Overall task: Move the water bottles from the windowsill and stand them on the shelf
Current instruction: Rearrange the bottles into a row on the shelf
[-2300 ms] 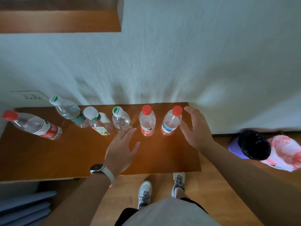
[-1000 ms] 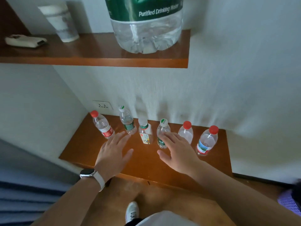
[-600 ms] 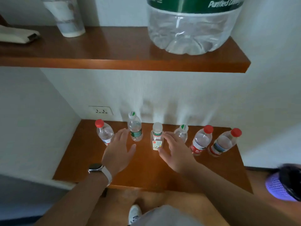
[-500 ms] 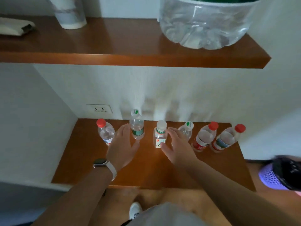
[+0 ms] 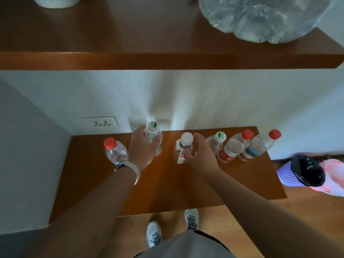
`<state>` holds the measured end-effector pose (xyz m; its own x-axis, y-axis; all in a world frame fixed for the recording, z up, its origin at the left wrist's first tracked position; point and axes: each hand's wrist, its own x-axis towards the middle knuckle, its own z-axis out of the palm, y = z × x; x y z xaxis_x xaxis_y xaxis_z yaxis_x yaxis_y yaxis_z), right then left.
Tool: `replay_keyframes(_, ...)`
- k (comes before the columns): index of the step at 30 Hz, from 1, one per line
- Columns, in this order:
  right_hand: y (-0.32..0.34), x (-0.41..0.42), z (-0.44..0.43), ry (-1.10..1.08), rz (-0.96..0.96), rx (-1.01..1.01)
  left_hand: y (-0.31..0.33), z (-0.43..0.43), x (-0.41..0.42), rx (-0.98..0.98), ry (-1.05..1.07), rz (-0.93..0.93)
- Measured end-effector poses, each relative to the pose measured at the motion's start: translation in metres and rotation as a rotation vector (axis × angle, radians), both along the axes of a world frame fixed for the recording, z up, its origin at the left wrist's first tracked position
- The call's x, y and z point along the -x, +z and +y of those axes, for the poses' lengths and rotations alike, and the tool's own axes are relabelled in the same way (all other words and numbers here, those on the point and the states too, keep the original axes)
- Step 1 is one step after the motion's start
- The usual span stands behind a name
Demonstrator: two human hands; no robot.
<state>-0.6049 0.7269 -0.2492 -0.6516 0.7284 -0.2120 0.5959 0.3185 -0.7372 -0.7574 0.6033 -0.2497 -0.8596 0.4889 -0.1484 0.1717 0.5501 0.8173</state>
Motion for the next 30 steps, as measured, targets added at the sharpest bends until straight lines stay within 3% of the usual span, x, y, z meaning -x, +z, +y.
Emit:
replay_keyframes(22,-0.008,0.013,0.011,0.114,0.028,0.031,-0.020,-0.014,-0.007,0.033,-0.043,0.161)
replay_keyframes(30,-0.013,0.006,0.008,0.111,0.039,0.008,-0.024,-0.035,-0.022,0.008,-0.041,0.138)
